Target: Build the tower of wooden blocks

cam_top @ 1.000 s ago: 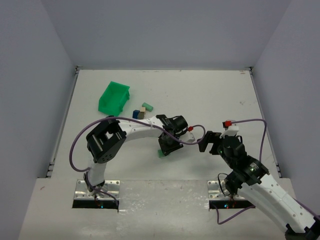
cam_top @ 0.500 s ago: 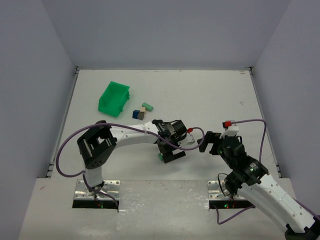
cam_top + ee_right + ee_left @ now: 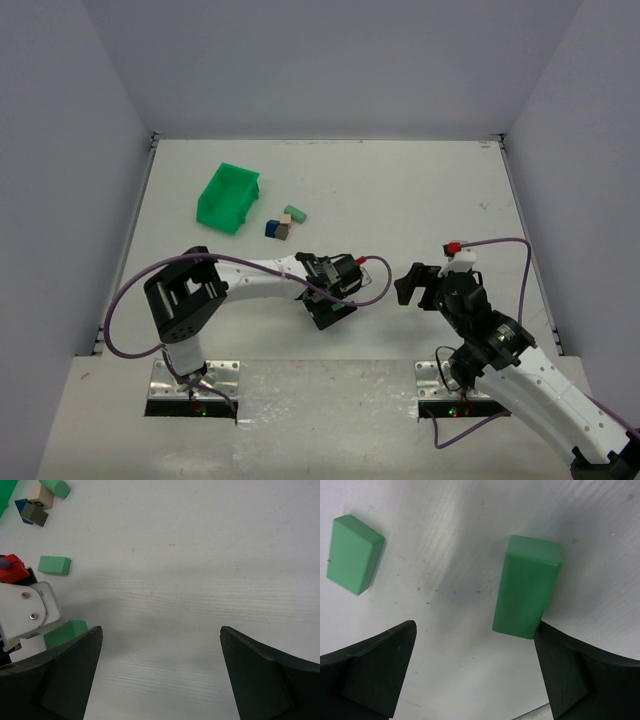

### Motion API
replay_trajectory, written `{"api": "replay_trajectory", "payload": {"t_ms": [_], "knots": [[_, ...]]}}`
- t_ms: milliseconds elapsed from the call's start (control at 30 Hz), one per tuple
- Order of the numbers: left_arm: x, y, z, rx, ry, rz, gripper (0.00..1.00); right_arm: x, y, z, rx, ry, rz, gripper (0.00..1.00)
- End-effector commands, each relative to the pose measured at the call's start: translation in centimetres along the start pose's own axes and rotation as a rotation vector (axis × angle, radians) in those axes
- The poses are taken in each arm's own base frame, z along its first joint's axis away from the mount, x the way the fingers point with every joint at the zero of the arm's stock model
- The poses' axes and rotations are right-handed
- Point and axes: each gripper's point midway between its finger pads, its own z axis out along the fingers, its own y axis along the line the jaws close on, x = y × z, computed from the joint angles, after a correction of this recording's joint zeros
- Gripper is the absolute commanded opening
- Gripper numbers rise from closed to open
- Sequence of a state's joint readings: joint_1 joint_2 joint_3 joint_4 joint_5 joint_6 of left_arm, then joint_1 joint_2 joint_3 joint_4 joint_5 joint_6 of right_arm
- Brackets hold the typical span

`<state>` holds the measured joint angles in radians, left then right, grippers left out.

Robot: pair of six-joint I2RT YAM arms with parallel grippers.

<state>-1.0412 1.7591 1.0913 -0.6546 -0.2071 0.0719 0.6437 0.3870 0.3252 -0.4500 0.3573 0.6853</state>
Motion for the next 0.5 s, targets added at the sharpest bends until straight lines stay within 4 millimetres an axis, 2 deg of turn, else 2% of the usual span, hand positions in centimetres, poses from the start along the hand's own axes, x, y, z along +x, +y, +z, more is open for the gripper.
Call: {"api": "replay_trajectory", "payload": {"t_ms": [0,100,267,367,467], "knots": [[-1.6,2.3,-1.7,-0.14,-0.089,-0.075,1.0,-1.0,0.1,0.2,0.008,-0.043,0.026,0.99],[-1.7,3.3,-1.8,-0.202,-0.084,-0.078,1.0,-0.9,0.0,0.2,0.009,-0.043,0.027,0.99],[-1.7,3.9,-1.7,-0.244,-0.076,-0.115,1.0,-0.9,0.0,0.2,0.011,-0.043,0.031,0.99],[-1.8,3.9,-1.9,-0.241,-0.081,-0.125,1.0,-0.8,-0.1,0.2,0.013,-0.041,0.031,0.99],[-2.2,3.4,-3.1,-0.201,-0.119,-0.152,1.0,-0.8,0.0,0.2,0.015,-0.039,0.032,0.99]]}}
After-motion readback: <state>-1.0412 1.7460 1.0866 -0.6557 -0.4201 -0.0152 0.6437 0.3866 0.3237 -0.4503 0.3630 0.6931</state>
